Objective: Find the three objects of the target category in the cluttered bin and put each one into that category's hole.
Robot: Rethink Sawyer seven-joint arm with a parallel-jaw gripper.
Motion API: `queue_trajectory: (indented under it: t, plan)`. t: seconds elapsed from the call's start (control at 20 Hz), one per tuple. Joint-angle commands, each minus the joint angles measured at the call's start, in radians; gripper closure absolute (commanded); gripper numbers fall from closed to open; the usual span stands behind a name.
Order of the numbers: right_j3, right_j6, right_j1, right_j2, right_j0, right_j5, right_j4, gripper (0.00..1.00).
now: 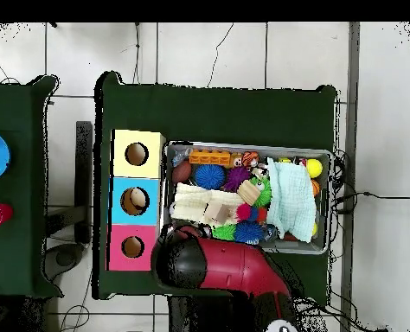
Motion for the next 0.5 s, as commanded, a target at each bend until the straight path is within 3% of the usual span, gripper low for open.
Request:
queue_trajectory:
  t: [0.05, 0.5]
  plan:
    - [-0.137, 0.026, 0.108, 0.119, -0.020, -0.051, -0.037, 0.00]
    - [-0.192, -0.036, 0.149, 0.194, -0.115, 0.007, -0.029, 0.00]
